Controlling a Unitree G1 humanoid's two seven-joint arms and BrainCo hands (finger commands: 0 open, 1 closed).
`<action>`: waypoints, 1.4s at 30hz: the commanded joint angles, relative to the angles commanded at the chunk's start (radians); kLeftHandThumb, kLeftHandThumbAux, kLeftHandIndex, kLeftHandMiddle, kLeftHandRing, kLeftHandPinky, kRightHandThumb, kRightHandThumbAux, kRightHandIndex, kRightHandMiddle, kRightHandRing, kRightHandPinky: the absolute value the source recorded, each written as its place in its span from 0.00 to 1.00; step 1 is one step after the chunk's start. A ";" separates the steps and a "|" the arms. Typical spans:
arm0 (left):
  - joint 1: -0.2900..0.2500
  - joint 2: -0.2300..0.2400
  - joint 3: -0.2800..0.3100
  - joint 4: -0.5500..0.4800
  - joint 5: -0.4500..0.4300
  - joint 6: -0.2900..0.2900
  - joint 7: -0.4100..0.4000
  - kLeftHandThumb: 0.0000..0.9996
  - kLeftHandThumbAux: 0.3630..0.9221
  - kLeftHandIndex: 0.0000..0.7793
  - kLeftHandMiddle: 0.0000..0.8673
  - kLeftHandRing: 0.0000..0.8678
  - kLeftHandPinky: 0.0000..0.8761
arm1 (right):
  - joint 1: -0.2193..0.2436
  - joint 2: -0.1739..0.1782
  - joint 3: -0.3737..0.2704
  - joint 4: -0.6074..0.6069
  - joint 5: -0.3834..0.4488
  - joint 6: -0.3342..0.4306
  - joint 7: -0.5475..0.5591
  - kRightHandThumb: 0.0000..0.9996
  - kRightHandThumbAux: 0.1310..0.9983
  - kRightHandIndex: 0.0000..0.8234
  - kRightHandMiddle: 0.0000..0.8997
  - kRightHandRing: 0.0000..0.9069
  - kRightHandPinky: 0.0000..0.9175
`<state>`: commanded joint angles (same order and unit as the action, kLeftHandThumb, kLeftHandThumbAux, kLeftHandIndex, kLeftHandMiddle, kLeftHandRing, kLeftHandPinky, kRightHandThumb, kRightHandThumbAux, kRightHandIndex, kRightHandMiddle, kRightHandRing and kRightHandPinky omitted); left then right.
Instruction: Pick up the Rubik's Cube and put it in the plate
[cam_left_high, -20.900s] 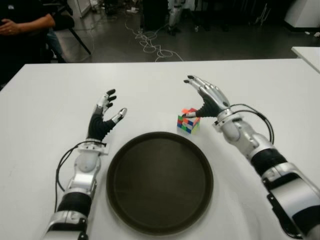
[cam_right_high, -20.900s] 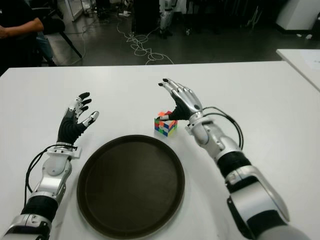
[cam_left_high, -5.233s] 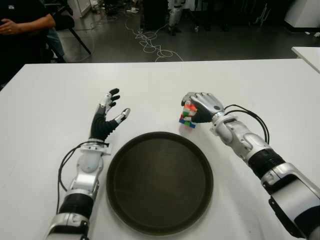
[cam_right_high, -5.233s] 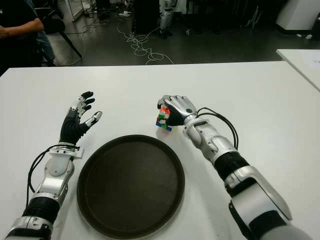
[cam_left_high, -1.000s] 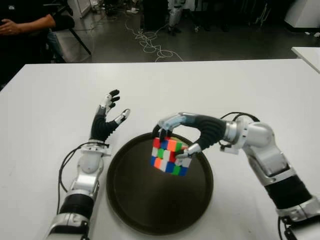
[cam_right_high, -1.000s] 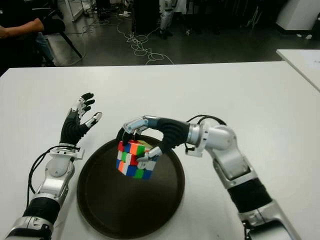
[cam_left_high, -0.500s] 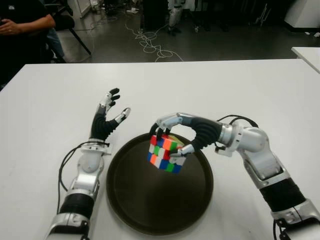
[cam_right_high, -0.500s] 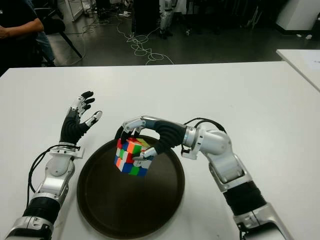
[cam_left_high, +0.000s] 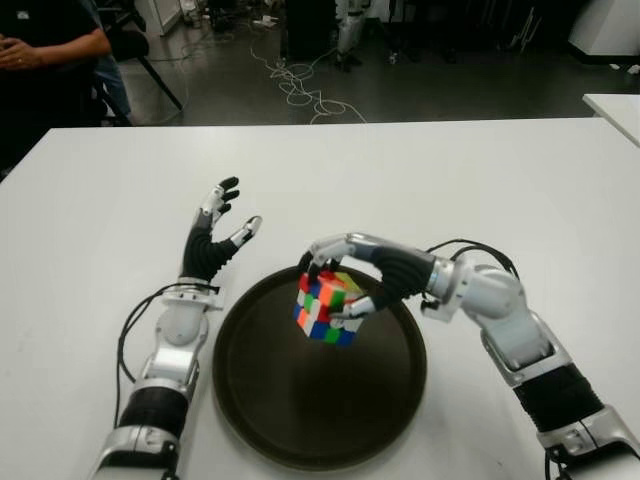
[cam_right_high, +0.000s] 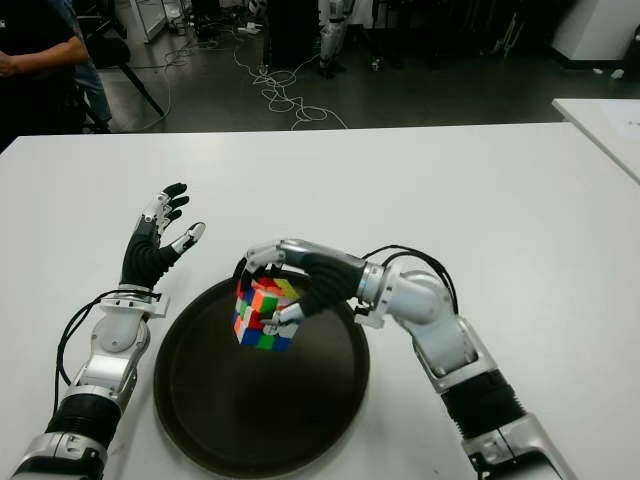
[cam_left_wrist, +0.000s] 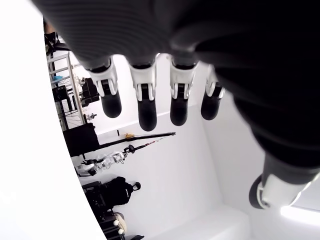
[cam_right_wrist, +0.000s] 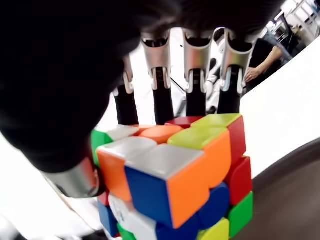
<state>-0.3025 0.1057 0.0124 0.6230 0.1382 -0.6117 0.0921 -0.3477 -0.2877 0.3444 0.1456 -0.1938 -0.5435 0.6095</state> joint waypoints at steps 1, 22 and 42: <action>0.000 0.000 0.000 0.000 0.000 0.000 0.001 0.06 0.40 0.12 0.14 0.12 0.09 | -0.001 0.001 0.002 0.006 -0.006 -0.008 -0.007 0.70 0.69 0.52 0.68 0.68 0.67; 0.009 0.003 -0.004 -0.017 0.000 -0.003 -0.013 0.06 0.39 0.13 0.14 0.12 0.10 | 0.004 0.002 0.043 0.047 -0.114 -0.071 -0.108 0.69 0.69 0.51 0.60 0.61 0.61; 0.012 0.000 -0.008 -0.037 -0.002 0.012 -0.016 0.06 0.41 0.12 0.14 0.11 0.09 | 0.012 -0.005 0.065 0.066 -0.001 -0.115 -0.052 0.27 0.71 0.24 0.14 0.14 0.13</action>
<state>-0.2906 0.1059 0.0046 0.5855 0.1360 -0.5995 0.0764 -0.3353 -0.2927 0.4096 0.2112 -0.1948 -0.6584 0.5575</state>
